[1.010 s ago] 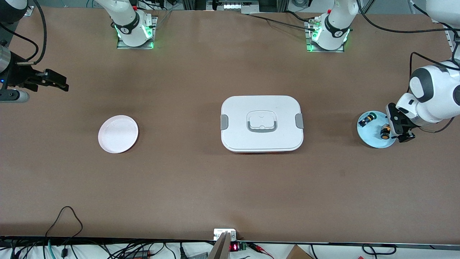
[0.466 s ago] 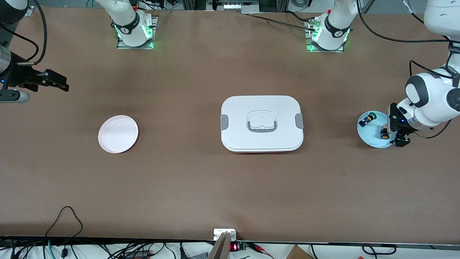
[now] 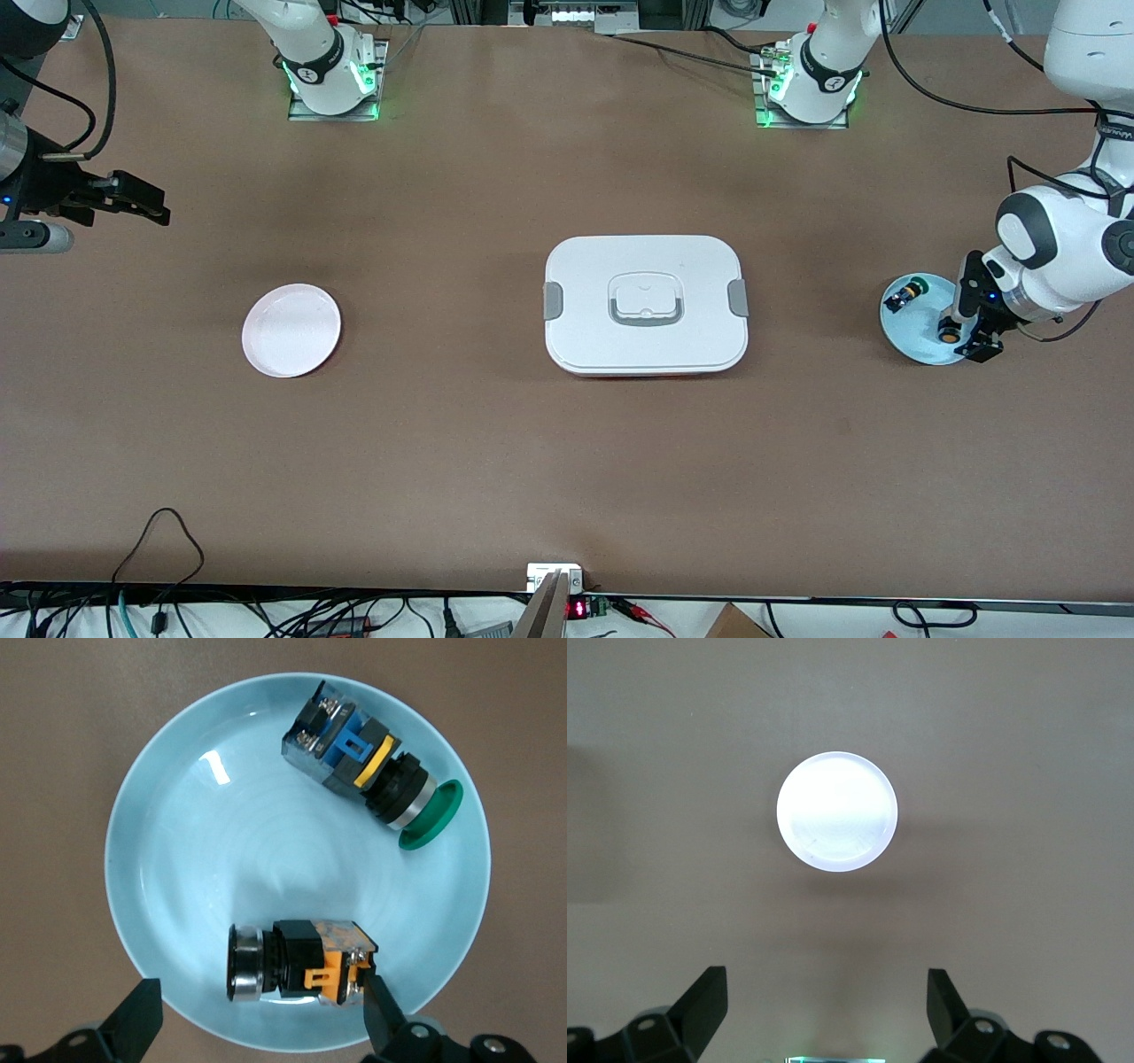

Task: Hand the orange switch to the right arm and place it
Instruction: 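Grasp the orange-topped switch in the dish with the left gripper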

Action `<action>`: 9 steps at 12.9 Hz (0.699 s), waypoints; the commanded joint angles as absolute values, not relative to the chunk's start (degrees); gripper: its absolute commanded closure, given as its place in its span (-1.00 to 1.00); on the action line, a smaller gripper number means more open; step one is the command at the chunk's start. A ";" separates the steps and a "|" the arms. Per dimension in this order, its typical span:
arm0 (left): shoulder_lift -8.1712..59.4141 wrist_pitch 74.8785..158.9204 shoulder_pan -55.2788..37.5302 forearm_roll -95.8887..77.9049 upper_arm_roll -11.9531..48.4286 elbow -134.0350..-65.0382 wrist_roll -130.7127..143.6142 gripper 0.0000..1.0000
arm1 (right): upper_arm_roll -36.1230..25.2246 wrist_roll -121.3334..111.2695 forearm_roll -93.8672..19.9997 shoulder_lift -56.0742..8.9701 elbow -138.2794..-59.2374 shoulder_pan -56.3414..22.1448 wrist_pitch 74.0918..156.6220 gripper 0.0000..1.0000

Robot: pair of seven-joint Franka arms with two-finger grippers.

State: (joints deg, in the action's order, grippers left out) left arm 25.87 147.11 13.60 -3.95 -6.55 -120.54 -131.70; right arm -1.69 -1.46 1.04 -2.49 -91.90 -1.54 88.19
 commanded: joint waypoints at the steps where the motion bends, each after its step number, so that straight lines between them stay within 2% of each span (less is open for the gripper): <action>1: 25.93 147.57 14.59 -6.33 -6.15 -121.90 -135.35 -1.00 | -1.49 -1.41 0.44 -2.37 -91.58 -1.41 87.89 -1.00; 9: 25.93 147.48 15.12 -6.86 -6.15 -122.87 -135.44 -1.00 | -1.50 -1.50 0.35 -2.37 -91.67 -1.32 87.63 -1.00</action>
State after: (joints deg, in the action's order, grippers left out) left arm 26.18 147.11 14.60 -4.85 -6.55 -122.31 -132.98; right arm -1.72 -1.46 1.03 -2.49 -91.90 -1.48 88.17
